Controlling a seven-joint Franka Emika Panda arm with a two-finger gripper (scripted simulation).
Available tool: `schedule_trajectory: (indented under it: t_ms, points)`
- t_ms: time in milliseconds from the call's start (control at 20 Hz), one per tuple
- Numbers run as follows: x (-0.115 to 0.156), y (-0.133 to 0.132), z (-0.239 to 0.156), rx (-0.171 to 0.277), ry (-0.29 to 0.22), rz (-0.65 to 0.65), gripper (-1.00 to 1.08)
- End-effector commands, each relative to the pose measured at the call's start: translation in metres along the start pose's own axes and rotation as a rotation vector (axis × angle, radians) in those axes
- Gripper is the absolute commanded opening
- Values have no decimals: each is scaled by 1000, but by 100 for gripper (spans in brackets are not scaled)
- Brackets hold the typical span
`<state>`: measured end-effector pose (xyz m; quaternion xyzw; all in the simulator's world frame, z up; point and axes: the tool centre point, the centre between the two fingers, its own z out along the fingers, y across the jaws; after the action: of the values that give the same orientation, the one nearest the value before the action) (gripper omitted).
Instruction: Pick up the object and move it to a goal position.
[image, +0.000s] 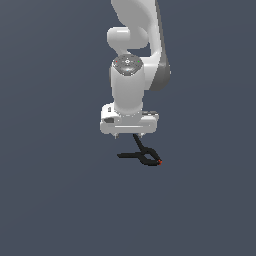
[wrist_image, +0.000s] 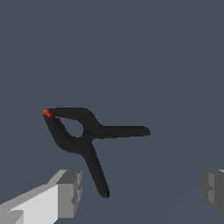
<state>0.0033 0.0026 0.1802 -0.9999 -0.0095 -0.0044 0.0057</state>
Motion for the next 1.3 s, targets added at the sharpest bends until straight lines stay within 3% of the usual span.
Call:
schedule_trajectory:
  t_ms: [0,650,1250]
  points:
    - [0,0,0,0,0,0,28]
    - [-7,-4,10,2,-22,-36,28]
    - [-20,-15,45,82,25,-132,28]
